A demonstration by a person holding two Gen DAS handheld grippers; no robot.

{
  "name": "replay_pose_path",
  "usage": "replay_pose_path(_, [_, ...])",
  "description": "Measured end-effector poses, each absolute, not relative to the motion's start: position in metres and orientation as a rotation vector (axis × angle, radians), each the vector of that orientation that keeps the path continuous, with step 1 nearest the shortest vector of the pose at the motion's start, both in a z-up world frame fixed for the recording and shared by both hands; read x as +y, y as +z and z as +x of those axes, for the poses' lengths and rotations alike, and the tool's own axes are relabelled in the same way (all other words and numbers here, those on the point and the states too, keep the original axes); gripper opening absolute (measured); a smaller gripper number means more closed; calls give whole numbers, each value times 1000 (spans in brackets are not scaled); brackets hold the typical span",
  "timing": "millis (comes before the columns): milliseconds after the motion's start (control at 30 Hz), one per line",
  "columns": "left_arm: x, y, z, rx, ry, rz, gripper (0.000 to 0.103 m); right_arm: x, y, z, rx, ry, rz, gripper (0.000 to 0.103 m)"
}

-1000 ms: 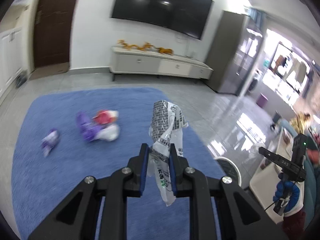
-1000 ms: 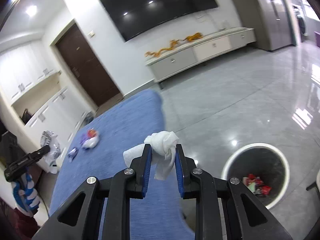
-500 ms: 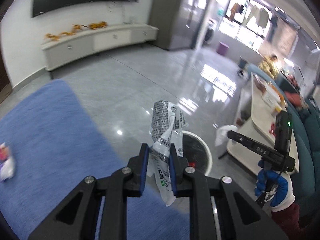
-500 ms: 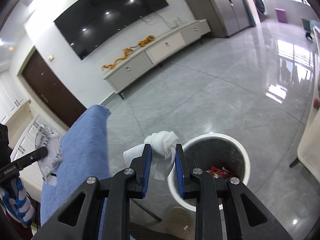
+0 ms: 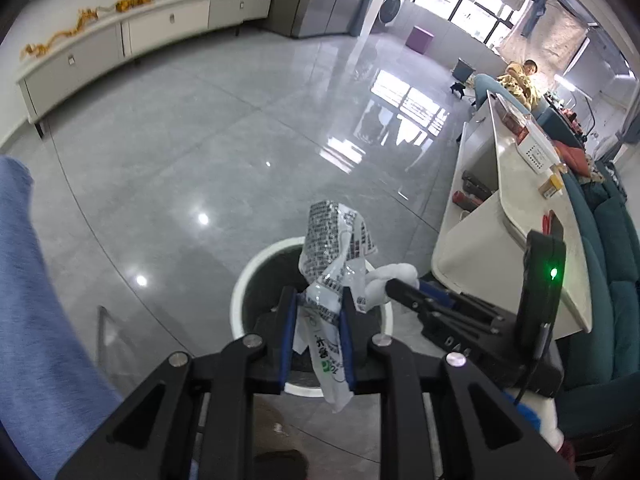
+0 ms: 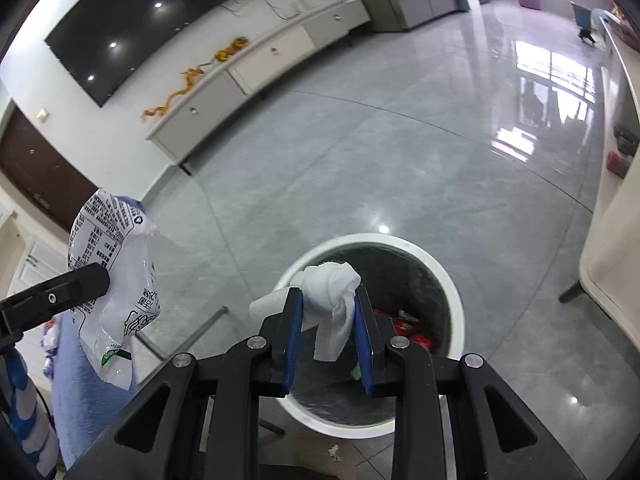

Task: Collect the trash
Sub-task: 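Carry both items to the trash bin and open both tools over it, then return both tools to the rug toward the purple wrappers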

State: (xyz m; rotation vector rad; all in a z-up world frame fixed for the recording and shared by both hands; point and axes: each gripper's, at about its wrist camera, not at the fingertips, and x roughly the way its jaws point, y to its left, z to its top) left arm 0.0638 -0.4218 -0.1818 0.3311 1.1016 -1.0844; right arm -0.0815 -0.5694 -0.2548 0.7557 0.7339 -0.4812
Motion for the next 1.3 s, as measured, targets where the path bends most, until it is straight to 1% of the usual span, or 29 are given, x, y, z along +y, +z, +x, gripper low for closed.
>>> replay_pose_path(33, [-426, -185, 64, 1113, -1087, 324, 21, -571, -259, -82, 738, -491, 762, 26])
replay_pose_path(67, [-429, -188, 64, 1128, -1094, 312, 24, -572, -262, -84, 742, -500, 769, 29])
replay_pose_path(100, [-432, -190, 65, 1138, -1100, 302, 33, -574, -265, -85, 746, -511, 773, 33])
replay_pose_path(133, [-431, -190, 66, 1146, -1106, 285, 43, -576, -268, -86, 752, -523, 777, 34])
replay_pose_path(200, [-429, -190, 67, 1149, -1116, 257, 52, -578, -272, -87, 757, -531, 784, 36])
replay_pose_path(333, [-423, -186, 62, 1148, -1125, 254, 52, -578, -271, -92, 757, -542, 791, 37])
replay_pose_path(467, [-410, -173, 58, 1082, -1106, 247, 52, -574, -260, -96, 741, -553, 780, 37])
replay_pose_path(733, [-360, -137, 41, 832, -931, 263, 52, -553, -218, -103, 683, -558, 719, 42])
replay_pose_path(867, [-329, -121, 33, 754, -864, 246, 52, -532, -190, -101, 640, -556, 668, 52])
replay_pose_path(967, [-305, -107, 28, 692, -819, 226, 52, -513, -166, -95, 615, -541, 613, 57])
replay_pose_path(1067, [-274, -89, 20, 590, -776, 192, 52, -493, -143, -91, 587, -519, 559, 62])
replay_pose_path(1167, [-247, -75, 17, 534, -743, 168, 52, -473, -123, -87, 562, -498, 515, 64])
replay_pose_path(1300, [-215, -61, 18, 517, -717, 143, 52, -448, -99, -82, 532, -470, 465, 67])
